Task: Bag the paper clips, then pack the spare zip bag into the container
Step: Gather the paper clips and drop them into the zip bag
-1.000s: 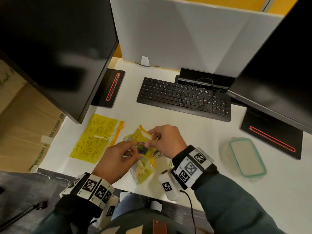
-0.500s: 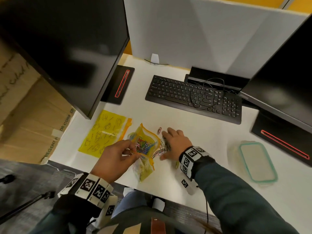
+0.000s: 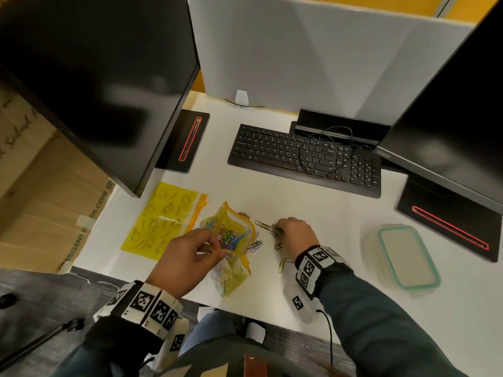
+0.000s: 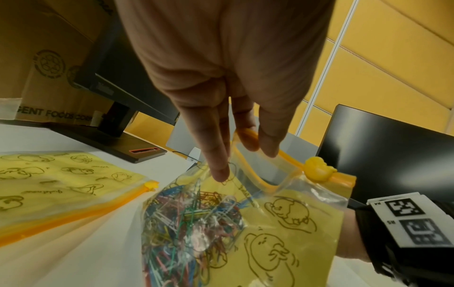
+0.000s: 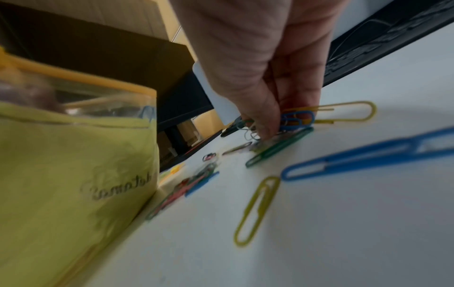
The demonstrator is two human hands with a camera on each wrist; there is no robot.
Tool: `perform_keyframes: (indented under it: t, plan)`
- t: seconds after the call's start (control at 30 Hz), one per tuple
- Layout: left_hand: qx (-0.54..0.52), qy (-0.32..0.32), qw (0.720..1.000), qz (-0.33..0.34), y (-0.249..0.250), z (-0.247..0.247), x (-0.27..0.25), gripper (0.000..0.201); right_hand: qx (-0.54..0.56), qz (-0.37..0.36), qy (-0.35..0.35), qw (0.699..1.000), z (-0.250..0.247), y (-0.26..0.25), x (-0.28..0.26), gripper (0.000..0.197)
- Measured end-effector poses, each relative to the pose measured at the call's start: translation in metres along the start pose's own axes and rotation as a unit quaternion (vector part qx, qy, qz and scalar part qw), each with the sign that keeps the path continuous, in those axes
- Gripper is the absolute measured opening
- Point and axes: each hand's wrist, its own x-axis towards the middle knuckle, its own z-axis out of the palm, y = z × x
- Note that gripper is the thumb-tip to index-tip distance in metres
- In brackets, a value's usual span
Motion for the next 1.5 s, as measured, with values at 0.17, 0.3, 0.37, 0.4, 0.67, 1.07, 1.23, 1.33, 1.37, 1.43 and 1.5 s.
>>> perform_keyframes:
  t: [0.17,0.3,0.37,0.4,0.67,1.07,1.23,1.33,1.37,1.43,1.5]
  plan:
    - [-0.010,0.004,1.000,0.002,0.003,0.004,0.000,0.015,0.142,0.075,0.080,0.984,-0.022,0.008,-0.008,0.024]
    - [-0.007,0.002,1.000,0.005,0.005,0.006,0.001,0.015,0.313,0.051,0.080,0.945,-0.052,-0.020,-0.015,0.022]
    - [-0.009,0.004,1.000,0.003,0.005,0.006,0.001,0.015,0.352,0.019,0.032,0.935,-0.061,-0.040,-0.017,0.032]
    - [-0.007,0.005,1.000,0.002,0.005,0.007,0.001,0.016,0.336,0.003,0.000,0.942,-0.063,-0.049,-0.017,0.029]
    - [-0.010,0.012,1.000,0.007,0.005,0.007,-0.001,0.016,0.340,0.006,-0.016,0.940,-0.062,-0.073,-0.011,0.016]
    - [-0.042,0.038,0.998,-0.025,-0.001,-0.002,-0.007,0.019,0.067,0.136,-0.135,0.979,-0.005,0.016,-0.040,0.037]
    - [-0.062,0.063,0.995,-0.041,-0.002,-0.008,-0.016,0.017,0.065,0.041,-0.047,0.996,-0.004,-0.009,-0.018,0.005]
    - [-0.083,0.095,0.990,-0.060,-0.008,-0.011,-0.020,0.020,0.009,-0.105,-0.053,0.993,0.010,-0.028,-0.006,0.028]
    - [-0.090,0.109,0.988,-0.067,-0.009,-0.011,-0.021,0.021,-0.011,-0.141,-0.073,0.987,0.018,-0.033,0.000,0.040]
    - [-0.094,0.134,0.984,-0.073,-0.008,-0.013,-0.022,0.021,-0.040,-0.161,-0.114,0.980,0.030,-0.040,0.015,0.065]
    - [-0.099,0.147,0.981,-0.076,-0.008,-0.016,-0.022,0.020,-0.033,-0.122,-0.138,0.982,0.031,-0.046,0.029,0.076]
